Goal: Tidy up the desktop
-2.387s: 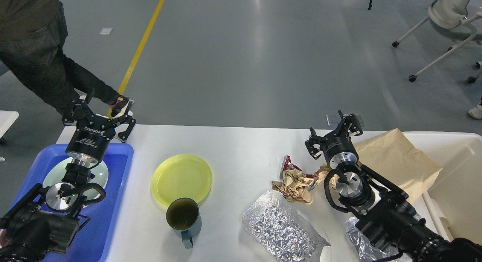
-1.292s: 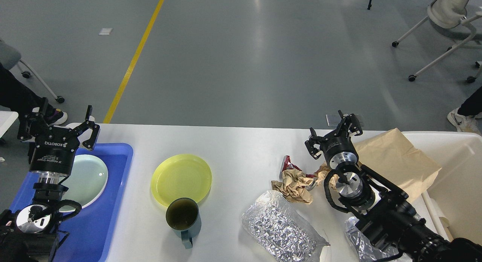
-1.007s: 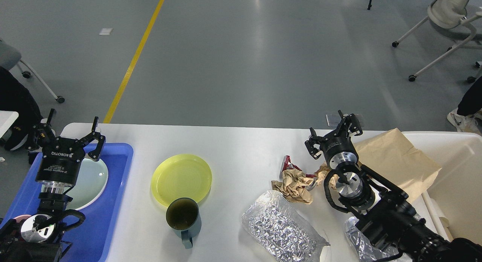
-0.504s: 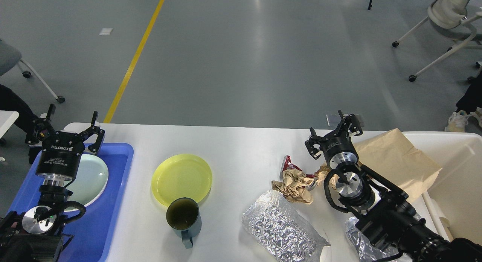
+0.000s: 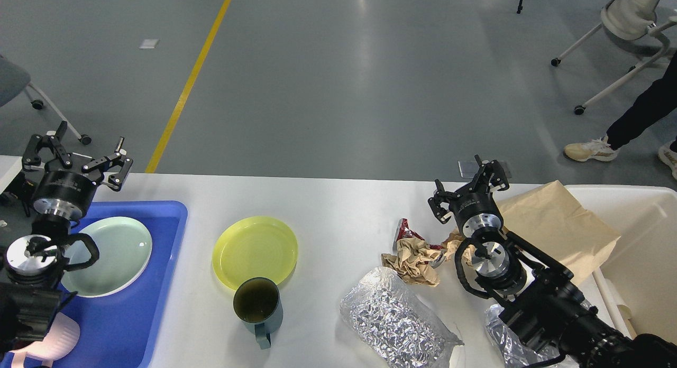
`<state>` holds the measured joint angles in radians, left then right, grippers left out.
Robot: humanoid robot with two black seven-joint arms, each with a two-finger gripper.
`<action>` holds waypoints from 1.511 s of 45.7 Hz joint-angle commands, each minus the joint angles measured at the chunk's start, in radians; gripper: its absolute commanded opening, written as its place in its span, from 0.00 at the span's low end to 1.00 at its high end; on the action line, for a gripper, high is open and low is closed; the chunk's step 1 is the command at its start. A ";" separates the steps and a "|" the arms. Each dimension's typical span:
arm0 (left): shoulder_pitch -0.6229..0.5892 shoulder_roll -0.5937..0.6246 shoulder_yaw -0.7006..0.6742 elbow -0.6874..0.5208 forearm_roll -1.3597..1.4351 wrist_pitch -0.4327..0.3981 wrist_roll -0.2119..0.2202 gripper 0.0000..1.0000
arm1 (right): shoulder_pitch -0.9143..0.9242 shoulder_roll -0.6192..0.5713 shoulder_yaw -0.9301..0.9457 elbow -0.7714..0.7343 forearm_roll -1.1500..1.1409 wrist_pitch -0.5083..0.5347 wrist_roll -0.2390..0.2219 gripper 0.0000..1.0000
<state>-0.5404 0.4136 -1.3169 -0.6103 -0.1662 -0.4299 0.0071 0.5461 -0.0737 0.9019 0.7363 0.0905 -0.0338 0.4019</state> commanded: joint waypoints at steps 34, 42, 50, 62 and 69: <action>-0.516 0.372 1.447 0.195 0.020 0.043 0.016 0.97 | 0.000 0.000 0.000 0.000 0.000 0.000 0.000 1.00; -0.536 0.372 1.544 0.192 0.020 -0.065 0.102 0.97 | 0.000 0.000 0.000 0.000 0.000 0.000 0.000 1.00; -0.598 0.378 1.735 0.182 0.024 -0.275 0.284 0.97 | 0.000 0.000 0.000 0.000 0.000 0.000 0.000 1.00; -0.860 0.249 2.375 0.167 0.028 -0.530 0.297 0.97 | 0.000 0.000 0.000 0.000 0.000 0.000 0.000 1.00; -0.949 0.087 2.645 0.124 0.027 -0.530 0.301 0.97 | 0.000 0.000 0.000 0.000 0.000 0.000 0.000 1.00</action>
<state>-1.4212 0.6099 1.1408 -0.4539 -0.1386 -0.9577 0.3056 0.5461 -0.0740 0.9020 0.7363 0.0905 -0.0337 0.4019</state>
